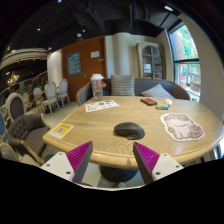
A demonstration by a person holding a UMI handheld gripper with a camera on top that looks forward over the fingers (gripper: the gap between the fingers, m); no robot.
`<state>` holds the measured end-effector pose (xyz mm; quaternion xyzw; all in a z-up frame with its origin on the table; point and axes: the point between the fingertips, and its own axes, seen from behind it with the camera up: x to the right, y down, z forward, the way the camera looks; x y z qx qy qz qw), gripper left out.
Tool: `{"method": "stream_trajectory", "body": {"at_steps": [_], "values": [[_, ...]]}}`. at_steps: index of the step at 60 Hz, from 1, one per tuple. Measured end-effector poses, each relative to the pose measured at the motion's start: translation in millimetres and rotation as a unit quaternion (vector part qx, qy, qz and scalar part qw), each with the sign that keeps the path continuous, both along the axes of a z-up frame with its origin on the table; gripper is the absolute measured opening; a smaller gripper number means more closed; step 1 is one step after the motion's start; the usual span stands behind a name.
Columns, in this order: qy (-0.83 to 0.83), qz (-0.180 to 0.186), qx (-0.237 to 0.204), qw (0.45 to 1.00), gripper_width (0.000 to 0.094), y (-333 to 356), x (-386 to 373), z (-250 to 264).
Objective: Arrange mouse
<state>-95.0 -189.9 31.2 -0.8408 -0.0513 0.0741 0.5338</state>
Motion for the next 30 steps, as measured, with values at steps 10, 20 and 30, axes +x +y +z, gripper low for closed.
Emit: {"method": "stream_trajectory", "body": {"at_steps": [10, 20, 30], "values": [[-0.063, -0.051, -0.02, 0.997, 0.0842, 49.3, 72.9, -28.5], [-0.063, -0.048, -0.042, 0.996, 0.0842, 80.8, 81.6, -44.0], [-0.079, -0.033, -0.069, 0.994, 0.0836, 125.0, 80.8, -46.4]]}}
